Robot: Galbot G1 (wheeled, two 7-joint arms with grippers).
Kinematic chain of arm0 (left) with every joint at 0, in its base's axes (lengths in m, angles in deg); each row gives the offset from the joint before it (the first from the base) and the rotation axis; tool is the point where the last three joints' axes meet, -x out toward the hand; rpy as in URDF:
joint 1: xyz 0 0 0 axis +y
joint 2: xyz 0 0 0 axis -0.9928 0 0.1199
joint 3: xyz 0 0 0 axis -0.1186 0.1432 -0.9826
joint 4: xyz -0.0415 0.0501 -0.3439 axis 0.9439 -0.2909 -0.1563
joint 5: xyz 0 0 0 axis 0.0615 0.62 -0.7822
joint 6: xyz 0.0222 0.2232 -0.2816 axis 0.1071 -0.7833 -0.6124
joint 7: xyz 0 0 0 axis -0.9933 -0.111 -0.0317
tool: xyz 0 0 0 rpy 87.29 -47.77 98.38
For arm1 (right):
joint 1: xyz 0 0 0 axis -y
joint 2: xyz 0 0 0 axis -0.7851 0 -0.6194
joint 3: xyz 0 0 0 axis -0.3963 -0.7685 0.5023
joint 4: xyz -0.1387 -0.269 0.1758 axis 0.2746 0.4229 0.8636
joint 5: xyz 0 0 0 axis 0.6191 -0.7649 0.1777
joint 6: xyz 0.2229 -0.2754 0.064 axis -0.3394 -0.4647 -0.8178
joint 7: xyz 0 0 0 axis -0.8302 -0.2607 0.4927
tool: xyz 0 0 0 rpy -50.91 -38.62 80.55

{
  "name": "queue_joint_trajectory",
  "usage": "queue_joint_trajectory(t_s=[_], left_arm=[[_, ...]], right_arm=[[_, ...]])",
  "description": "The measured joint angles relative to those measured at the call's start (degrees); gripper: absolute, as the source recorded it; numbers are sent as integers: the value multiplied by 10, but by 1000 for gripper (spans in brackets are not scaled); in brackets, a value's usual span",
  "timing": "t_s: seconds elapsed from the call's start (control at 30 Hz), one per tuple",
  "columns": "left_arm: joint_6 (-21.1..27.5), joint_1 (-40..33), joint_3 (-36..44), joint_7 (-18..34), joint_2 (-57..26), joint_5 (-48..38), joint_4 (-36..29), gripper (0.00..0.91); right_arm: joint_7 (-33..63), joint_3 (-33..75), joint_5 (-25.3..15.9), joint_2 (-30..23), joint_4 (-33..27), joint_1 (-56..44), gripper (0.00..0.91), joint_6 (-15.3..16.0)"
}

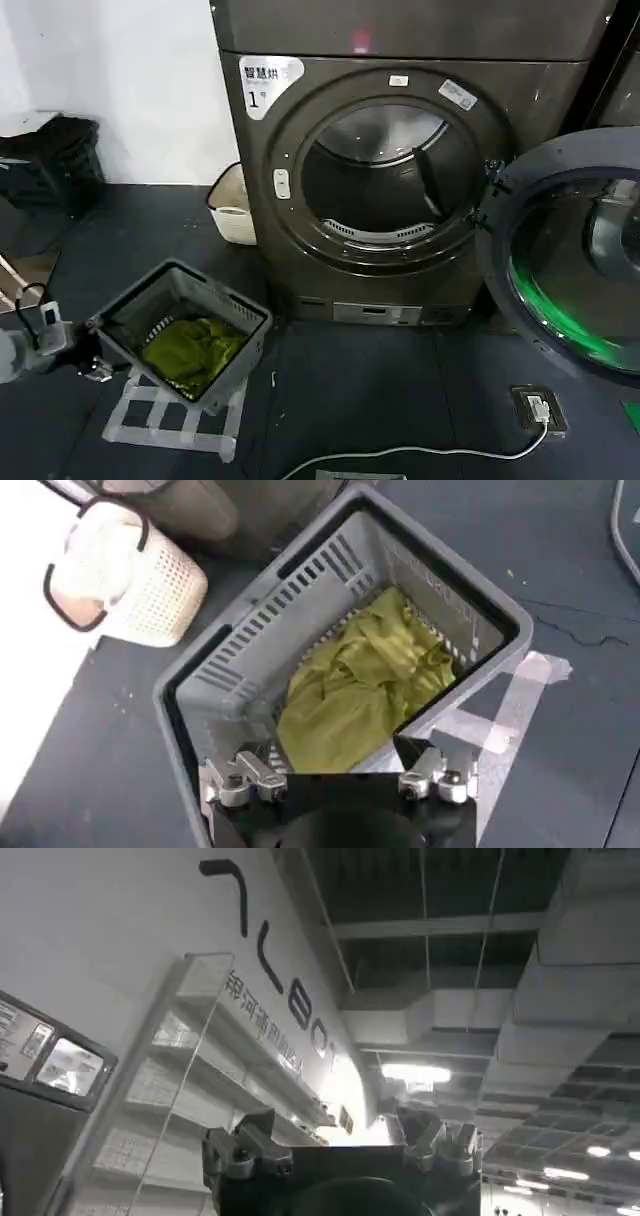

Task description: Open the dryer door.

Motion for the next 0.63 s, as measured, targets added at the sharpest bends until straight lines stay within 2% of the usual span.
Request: queue_joint_trajectory(t_s=[0.63], left_arm=[[2, 1, -10, -5, -1, 4, 2, 907]], right_arm=[[-6, -2, -1, -7, 6, 2, 907, 0]])
